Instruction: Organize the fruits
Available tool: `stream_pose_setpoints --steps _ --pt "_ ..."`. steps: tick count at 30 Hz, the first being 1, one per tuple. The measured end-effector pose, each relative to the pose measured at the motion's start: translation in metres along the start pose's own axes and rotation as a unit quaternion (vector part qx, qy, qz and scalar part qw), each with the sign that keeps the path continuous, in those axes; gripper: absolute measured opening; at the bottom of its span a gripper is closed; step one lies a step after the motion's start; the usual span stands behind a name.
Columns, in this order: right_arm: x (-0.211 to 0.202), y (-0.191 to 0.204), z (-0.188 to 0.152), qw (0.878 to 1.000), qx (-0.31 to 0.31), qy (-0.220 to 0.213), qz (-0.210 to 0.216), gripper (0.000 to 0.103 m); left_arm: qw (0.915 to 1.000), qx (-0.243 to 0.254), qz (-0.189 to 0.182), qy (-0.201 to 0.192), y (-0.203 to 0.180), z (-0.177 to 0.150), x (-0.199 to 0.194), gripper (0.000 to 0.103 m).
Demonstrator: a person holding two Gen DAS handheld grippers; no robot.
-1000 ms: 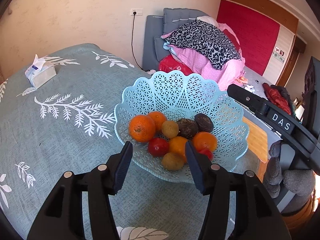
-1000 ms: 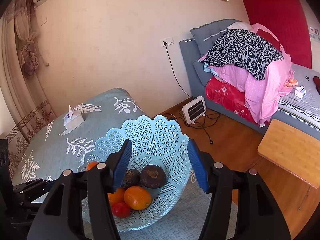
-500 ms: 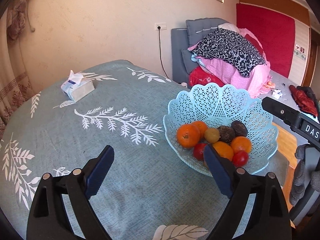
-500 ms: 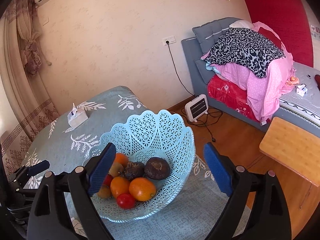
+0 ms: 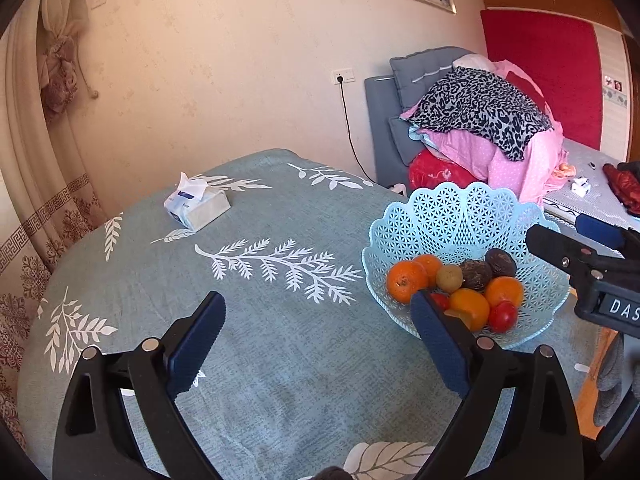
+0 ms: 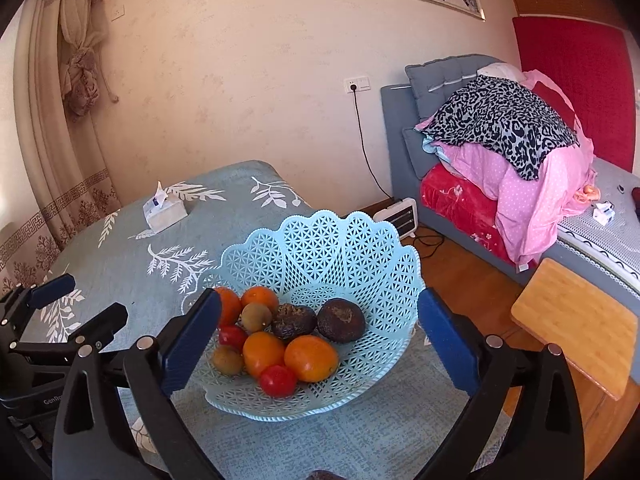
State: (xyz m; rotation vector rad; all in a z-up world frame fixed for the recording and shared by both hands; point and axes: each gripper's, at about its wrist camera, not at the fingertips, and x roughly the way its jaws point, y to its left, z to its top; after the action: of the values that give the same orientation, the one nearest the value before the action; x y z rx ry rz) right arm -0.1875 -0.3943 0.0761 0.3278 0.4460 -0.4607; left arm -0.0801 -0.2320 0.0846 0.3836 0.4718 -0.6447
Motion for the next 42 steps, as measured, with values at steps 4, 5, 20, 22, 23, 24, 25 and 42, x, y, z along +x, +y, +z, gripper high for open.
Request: stream_pose_setpoints --steps 4,5,20,22,23,24,25,42 --pt "-0.001 0.009 -0.003 1.0 -0.018 0.001 -0.006 0.1 1.0 -0.004 0.005 -0.004 0.002 0.0 -0.005 0.093" --pt "-0.002 0.011 -0.003 1.0 -0.021 0.001 -0.008 0.1 1.0 -0.004 0.007 -0.005 0.003 0.0 -0.006 0.093" --pt "0.0 0.022 -0.01 0.999 -0.048 0.005 -0.022 0.1 0.9994 -0.009 0.033 -0.005 0.006 -0.002 -0.01 0.093" --pt "0.0 0.024 -0.011 0.998 -0.056 0.003 -0.026 0.1 0.9992 -0.007 0.04 -0.002 0.006 -0.002 -0.009 0.093" --pt "0.001 0.025 -0.011 0.998 -0.059 0.003 -0.027 0.1 0.999 -0.006 0.044 0.0 0.006 -0.002 -0.008 0.098" --pt "0.001 0.025 -0.011 0.998 -0.062 0.003 -0.028 0.1 0.9988 -0.006 0.048 0.0 0.006 -0.003 -0.008 0.098" --pt "0.002 0.026 -0.011 0.998 -0.064 0.003 -0.028 0.1 0.9987 -0.004 0.05 0.0 0.005 -0.003 -0.007 0.098" --pt "0.01 0.024 -0.016 0.997 -0.068 0.015 -0.033 0.1 0.9987 0.013 0.048 0.004 -0.003 -0.005 -0.001 0.098"
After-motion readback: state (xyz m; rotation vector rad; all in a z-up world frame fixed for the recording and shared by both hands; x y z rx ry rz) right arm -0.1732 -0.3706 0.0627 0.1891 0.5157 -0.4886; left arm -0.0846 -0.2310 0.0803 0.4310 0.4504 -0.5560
